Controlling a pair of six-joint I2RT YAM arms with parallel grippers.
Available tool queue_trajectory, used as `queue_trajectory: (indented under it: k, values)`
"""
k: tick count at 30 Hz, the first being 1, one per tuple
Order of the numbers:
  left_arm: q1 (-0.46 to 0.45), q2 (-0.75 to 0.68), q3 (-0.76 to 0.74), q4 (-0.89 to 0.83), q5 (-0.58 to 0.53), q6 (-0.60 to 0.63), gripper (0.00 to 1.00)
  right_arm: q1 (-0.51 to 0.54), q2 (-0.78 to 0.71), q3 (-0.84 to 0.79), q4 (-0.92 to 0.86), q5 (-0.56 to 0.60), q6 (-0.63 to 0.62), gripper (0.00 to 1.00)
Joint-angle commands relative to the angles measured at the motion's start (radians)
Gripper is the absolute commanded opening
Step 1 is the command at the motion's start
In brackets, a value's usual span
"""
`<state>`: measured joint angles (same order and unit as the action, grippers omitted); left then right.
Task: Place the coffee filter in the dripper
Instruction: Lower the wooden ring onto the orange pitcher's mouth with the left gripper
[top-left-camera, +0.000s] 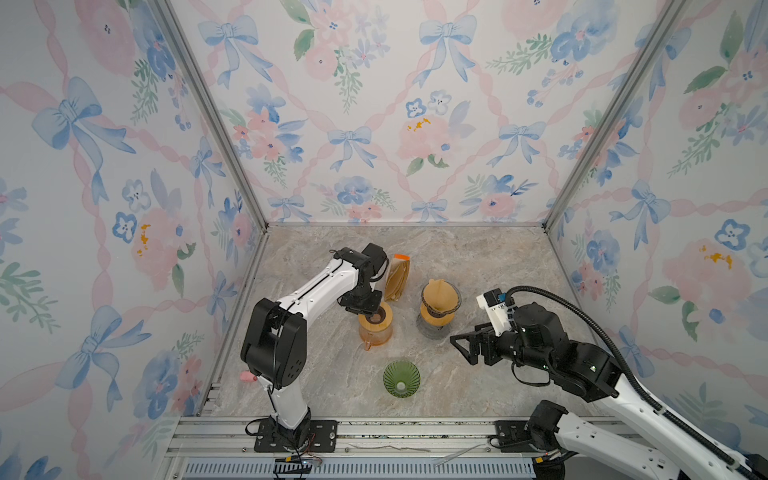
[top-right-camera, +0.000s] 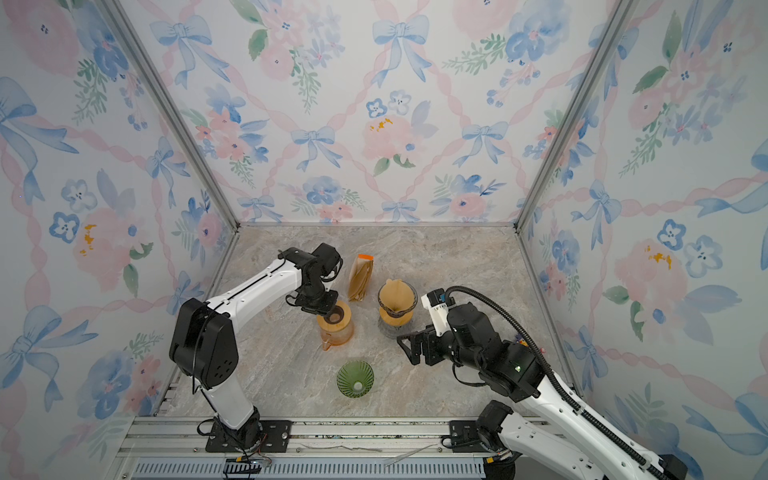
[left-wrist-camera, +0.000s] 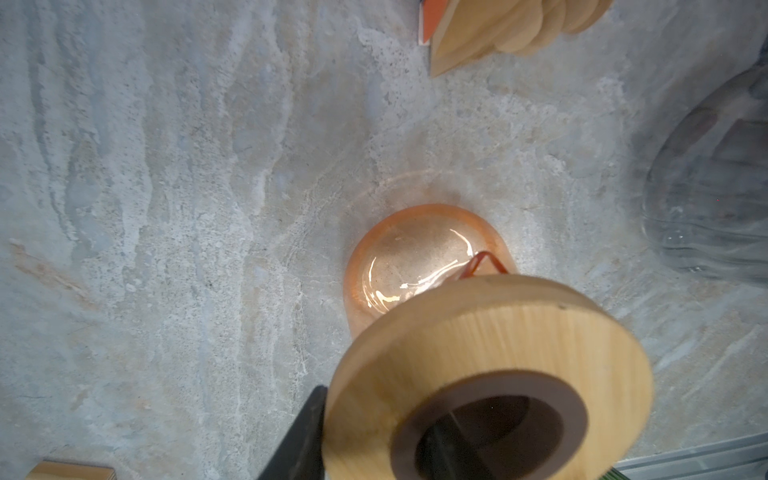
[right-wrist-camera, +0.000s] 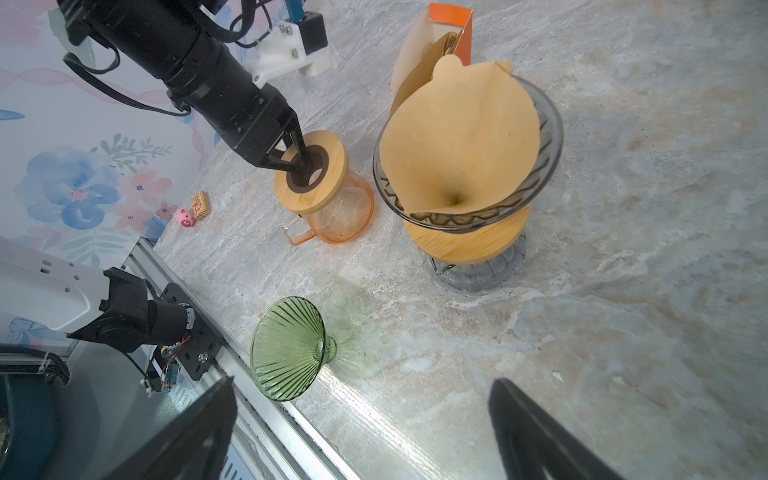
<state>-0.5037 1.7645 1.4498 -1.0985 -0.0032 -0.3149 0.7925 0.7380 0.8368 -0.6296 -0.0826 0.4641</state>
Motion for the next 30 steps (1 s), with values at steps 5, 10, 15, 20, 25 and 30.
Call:
queue_trajectory:
  k: [5, 10, 15, 20, 25, 30]
  values:
    - [-0.005, 0.013, 0.009, -0.016, -0.007, 0.001, 0.40, -0.008, -0.005, -0.015, 0.017, -0.003, 0.000, 0.96]
    - [-0.002, 0.012, 0.004, -0.016, -0.009, 0.002, 0.42, -0.008, -0.005, -0.018, 0.020, -0.003, 0.001, 0.96]
    - [0.001, 0.006, -0.001, -0.017, -0.011, 0.002, 0.41, -0.008, -0.005, -0.019, 0.021, -0.003, 0.002, 0.96]
    - [0.001, -0.003, -0.006, -0.017, -0.009, 0.002, 0.40, -0.008, -0.005, -0.021, 0.022, -0.003, 0.004, 0.96]
    - [0.003, -0.013, -0.014, -0.017, -0.009, 0.004, 0.39, -0.007, -0.003, -0.025, 0.028, -0.002, 0.008, 0.96]
    - [0.006, -0.018, -0.019, -0.017, -0.009, 0.004, 0.39, -0.008, -0.003, -0.027, 0.031, -0.003, 0.011, 0.96]
